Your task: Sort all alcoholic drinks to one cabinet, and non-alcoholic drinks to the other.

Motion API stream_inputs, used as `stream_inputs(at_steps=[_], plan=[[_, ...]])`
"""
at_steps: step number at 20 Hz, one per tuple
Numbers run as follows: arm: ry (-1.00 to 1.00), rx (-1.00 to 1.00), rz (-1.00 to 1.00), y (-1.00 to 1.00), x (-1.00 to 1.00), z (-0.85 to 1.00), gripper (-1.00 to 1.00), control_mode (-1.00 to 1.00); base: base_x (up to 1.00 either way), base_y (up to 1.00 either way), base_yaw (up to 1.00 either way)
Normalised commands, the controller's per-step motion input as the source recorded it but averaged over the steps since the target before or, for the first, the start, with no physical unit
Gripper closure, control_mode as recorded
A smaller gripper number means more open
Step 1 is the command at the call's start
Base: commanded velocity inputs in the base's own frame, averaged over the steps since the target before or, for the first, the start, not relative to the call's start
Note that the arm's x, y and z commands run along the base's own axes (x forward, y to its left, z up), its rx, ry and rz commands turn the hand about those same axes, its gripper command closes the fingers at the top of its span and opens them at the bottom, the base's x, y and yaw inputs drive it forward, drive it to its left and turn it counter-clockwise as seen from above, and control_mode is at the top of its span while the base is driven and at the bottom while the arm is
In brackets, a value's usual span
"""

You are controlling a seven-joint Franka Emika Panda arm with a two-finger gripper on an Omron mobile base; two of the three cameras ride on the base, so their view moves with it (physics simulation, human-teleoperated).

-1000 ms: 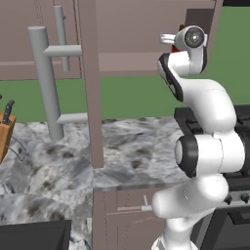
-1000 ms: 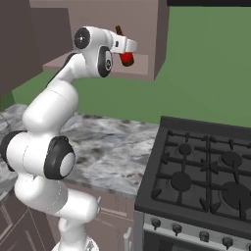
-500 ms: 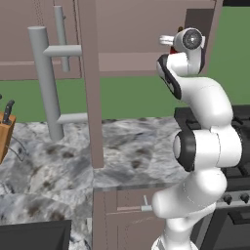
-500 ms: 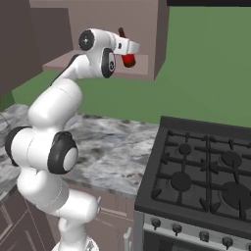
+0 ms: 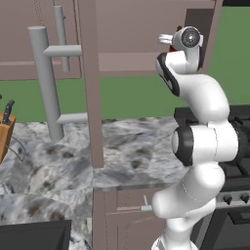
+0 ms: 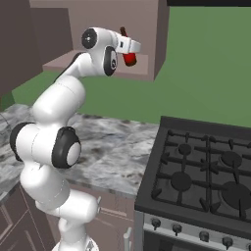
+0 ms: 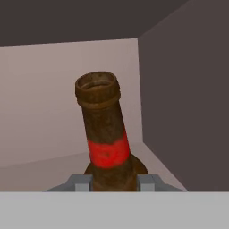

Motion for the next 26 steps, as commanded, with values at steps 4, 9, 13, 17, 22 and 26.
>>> stream_inputs(at_steps=[4, 9, 13, 17, 22, 26], plan=[[0.0, 0.02, 0.0, 0.0, 0.15, -0.1, 1.0, -1.0, 0.0, 0.0, 0.0], [0.0, 0.02, 0.0, 0.0, 0.11, -0.09, 1.0, -1.0, 0.0, 0.0, 0.0], [0.0, 0.01, 0.0, 0.0, 0.11, -0.08, -1.0, -1.0, 0.0, 0.0, 0.0], [0.0, 0.0, 0.0, 0.0, 0.14, -0.1, -1.0, -1.0, 0.0, 0.0, 0.0], [-0.01, 0.01, 0.0, 0.0, 0.17, -0.06, -1.0, -1.0, 0.0, 0.0, 0.0], [-0.03, 0.0, 0.0, -0.03, 0.21, -0.01, -1.0, -1.0, 0.0, 0.0, 0.0]])
